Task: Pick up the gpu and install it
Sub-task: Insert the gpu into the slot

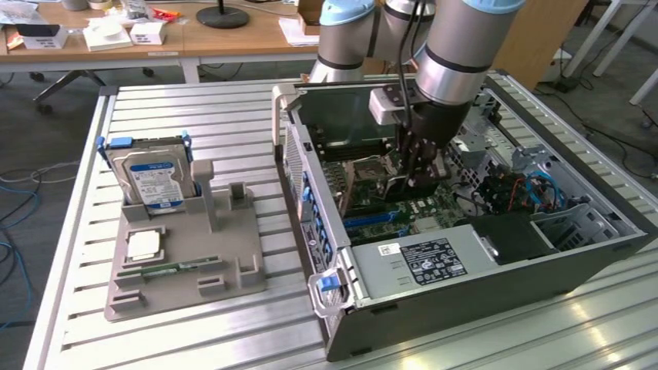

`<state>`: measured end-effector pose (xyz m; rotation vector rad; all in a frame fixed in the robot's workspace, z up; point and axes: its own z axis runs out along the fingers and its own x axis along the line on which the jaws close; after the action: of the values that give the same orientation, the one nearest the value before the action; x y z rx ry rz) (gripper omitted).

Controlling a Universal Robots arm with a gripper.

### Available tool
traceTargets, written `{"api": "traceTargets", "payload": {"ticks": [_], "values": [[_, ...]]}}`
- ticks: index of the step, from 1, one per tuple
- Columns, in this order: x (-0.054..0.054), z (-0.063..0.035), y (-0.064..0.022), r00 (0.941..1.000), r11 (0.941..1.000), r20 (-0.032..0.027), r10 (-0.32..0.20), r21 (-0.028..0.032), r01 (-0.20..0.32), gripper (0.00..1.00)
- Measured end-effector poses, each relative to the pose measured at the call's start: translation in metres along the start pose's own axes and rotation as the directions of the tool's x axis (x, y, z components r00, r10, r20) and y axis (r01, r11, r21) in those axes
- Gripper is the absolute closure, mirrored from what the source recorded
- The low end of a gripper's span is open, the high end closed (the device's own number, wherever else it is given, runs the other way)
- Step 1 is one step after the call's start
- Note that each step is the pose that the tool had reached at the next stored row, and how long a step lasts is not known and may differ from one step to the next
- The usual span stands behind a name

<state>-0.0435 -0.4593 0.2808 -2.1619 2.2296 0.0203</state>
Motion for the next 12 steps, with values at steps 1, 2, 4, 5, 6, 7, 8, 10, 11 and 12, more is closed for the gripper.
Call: {"api": "traceTargets", "payload": {"ticks": [1, 2, 4, 5, 6, 7, 8, 10, 11, 12], "values": [[0.0000, 0.0006, 0.0000, 1.0000, 1.0000, 0.0000, 0.000, -0.0001, 0.000, 0.73], [0.0001, 0.0013, 0.0000, 1.0000, 1.0000, -0.0001, 0.000, 0.0000, 0.000, 0.73], [0.0001, 0.0028, 0.0000, 1.0000, 1.0000, 0.0000, 0.000, 0.0000, 0.000, 0.73], [0.0001, 0.0036, 0.0001, 1.0000, 1.0000, 0.0000, 0.000, -0.0001, 0.000, 0.73], [0.0001, 0.0042, 0.0001, 1.0000, 1.0000, -0.0001, 0.000, -0.0001, 0.000, 0.73], [0.0002, 0.0043, 0.0001, 1.0000, 1.0000, -0.0002, 0.000, -0.0001, 0.000, 0.73], [0.0002, 0.0043, 0.0001, 1.0000, 1.0000, -0.0003, 0.000, -0.0001, 0.000, 0.73], [0.0002, 0.0045, 0.0001, 1.0000, 1.0000, -0.0001, 0.000, -0.0001, 0.000, 0.73], [0.0002, 0.0045, 0.0001, 1.0000, 1.0000, -0.0001, 0.000, -0.0001, 0.000, 0.73], [0.0002, 0.0046, 0.0001, 1.0000, 1.0000, -0.0001, 0.000, 0.0000, 0.000, 0.73]]}}
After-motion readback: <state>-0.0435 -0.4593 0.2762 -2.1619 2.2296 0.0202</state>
